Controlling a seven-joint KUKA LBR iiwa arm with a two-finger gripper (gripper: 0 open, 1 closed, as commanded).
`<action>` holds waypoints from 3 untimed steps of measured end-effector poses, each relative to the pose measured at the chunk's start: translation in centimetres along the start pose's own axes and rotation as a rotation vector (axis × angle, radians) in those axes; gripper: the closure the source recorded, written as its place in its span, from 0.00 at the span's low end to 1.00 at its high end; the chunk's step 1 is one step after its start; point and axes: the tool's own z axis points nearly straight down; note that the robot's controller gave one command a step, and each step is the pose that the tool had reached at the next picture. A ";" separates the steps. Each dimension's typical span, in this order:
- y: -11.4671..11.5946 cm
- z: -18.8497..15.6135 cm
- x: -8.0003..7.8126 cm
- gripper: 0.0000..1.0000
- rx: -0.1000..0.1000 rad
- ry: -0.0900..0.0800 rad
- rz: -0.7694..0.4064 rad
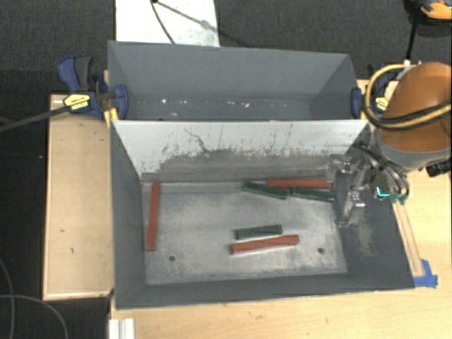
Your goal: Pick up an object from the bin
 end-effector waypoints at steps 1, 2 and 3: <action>0.0 -0.4 -0.2 0.00 0.001 -0.008 -0.003; 4.2 2.6 1.5 0.00 0.003 -0.012 0.018; 5.6 8.2 1.0 0.00 -0.002 -0.013 -0.033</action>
Offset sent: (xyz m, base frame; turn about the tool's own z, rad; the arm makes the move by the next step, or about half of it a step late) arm -0.0335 0.0936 -0.0615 0.0264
